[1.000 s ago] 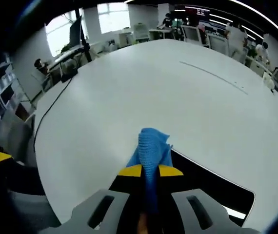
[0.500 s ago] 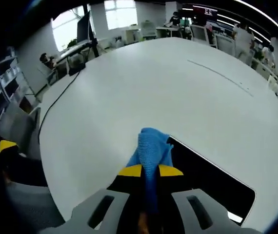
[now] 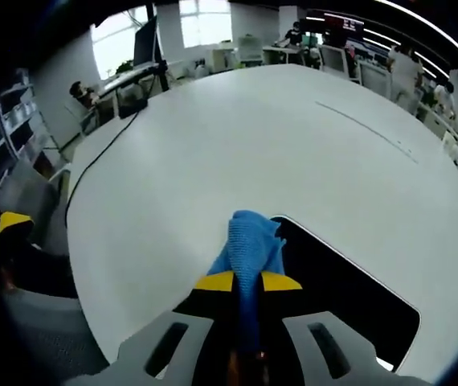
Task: Wipe the mirror surface with the cleaning cloth until all visible marks leave the cleaned area.
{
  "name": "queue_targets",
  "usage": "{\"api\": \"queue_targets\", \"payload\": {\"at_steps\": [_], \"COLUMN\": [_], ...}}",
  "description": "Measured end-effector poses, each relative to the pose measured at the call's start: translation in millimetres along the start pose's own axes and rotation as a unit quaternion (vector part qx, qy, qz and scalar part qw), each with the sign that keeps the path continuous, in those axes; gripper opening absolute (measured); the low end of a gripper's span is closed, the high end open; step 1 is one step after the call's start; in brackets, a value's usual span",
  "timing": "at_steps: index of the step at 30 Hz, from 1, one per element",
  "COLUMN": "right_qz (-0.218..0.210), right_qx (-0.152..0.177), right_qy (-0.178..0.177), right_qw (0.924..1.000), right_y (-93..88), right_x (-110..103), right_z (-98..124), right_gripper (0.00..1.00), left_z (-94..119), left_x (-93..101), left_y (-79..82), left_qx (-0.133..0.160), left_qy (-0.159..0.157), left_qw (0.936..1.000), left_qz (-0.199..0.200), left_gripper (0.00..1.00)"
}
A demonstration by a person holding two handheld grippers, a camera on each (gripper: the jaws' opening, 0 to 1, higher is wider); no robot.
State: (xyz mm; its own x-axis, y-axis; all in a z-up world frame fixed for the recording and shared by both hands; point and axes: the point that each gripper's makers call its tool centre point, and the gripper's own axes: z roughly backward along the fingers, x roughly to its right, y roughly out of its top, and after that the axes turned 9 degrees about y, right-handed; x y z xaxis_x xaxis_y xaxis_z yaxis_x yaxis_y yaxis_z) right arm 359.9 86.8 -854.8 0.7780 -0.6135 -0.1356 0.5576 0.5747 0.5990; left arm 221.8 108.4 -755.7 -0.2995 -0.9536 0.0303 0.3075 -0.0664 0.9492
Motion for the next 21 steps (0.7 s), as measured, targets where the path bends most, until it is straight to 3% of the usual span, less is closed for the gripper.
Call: {"api": "queue_targets", "payload": {"at_steps": [6,21], "right_qz": [0.012,0.051], "right_qx": [0.005,-0.006], "right_qy": [0.011,0.026], "right_qw": [0.9999,0.9984], "right_y": [-1.5,-3.3], "right_x": [-0.8,-3.9], "right_z": [0.9,1.0], "right_gripper": [0.05,0.05], "left_z": [-0.4,1.1], "left_x": [3.1,-1.7], "left_y": [-1.1,-1.0], "left_qx": [-0.005,-0.002], "left_qy": [-0.01,0.006], "left_qw": [0.9999,1.0], "left_qz": [0.001,0.001], "left_gripper": [0.93,0.99]}}
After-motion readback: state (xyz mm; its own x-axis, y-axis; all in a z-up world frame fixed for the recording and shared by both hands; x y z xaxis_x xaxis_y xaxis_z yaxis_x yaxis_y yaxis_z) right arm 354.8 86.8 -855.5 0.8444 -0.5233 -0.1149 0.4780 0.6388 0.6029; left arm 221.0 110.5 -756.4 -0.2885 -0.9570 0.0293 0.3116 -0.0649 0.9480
